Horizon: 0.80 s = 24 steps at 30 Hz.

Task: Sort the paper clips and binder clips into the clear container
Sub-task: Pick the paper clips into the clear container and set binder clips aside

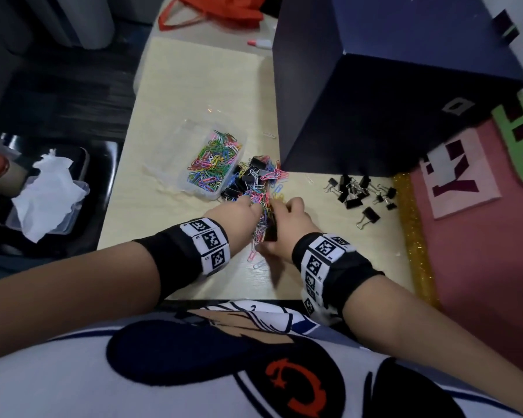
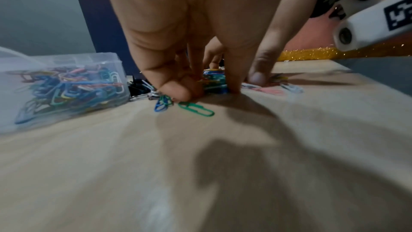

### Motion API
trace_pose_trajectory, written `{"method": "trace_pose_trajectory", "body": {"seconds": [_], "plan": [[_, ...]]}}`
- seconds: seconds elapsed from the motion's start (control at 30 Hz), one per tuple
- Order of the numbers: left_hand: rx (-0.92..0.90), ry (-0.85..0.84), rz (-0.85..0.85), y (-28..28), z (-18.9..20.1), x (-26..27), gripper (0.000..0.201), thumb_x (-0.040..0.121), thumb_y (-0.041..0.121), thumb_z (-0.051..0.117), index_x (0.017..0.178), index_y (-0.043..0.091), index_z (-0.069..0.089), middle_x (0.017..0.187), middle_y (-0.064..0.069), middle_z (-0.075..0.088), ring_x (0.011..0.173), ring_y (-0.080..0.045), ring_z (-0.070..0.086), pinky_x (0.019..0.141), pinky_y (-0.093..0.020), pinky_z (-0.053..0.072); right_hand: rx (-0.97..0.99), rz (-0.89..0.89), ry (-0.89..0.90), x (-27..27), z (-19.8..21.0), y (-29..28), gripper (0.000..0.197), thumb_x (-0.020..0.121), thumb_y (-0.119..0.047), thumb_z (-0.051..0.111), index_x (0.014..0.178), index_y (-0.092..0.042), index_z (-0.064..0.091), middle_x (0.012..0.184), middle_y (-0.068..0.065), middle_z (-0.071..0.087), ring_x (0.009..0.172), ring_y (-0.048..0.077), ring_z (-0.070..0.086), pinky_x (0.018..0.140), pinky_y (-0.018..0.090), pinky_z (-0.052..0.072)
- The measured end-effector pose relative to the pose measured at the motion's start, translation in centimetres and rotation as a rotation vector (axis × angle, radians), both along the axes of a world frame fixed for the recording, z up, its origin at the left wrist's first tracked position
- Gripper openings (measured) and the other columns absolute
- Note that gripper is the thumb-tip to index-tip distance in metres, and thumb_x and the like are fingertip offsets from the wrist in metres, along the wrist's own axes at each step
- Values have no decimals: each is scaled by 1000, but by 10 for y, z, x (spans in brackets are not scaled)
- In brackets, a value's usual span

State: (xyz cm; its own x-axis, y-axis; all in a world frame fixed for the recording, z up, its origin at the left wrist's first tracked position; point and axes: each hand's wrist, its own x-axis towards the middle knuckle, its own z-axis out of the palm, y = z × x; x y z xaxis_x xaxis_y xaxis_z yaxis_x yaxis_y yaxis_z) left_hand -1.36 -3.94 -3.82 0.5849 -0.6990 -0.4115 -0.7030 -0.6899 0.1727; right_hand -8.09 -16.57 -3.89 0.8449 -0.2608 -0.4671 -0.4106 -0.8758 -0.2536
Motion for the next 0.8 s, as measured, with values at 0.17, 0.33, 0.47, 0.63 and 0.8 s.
{"method": "trace_pose_trajectory", "body": {"seconds": [0.17,0.33,0.47,0.63,0.8], "plan": [[5,-43,-74,0,-3,9,31,89,10,52,119,7,48,111,-14,54,96,-31,62,73,-39,50,10,23,-69,1,-1,3,45,85,-18,60,127,-21,43,120,10,36,102,34,53,91,41,48],[-43,-29,-81,-1,0,14,22,91,17,53,110,7,53,106,-13,57,95,-32,61,76,-39,51,31,-84,-129,3,-1,-5,42,80,4,45,112,-22,55,105,6,41,81,28,54,78,29,47],[-110,-20,-68,-4,9,19,22,93,25,53,104,7,55,106,-12,58,99,-31,58,81,-36,47,-23,-141,-119,11,11,-16,35,82,5,45,104,-18,59,107,8,52,84,27,54,73,25,41],[-225,-16,-6,-4,26,32,22,91,29,57,101,9,59,101,-12,63,95,-29,58,78,-34,44,-131,-100,26,32,35,-22,29,88,-2,46,111,-12,61,110,11,64,101,28,61,81,30,51],[-335,-53,143,9,42,57,24,89,33,60,103,14,62,96,-7,65,92,-27,59,75,-31,43,-217,18,46,52,55,-16,27,92,-6,48,114,-10,63,116,8,64,108,25,61,89,29,50]]}}
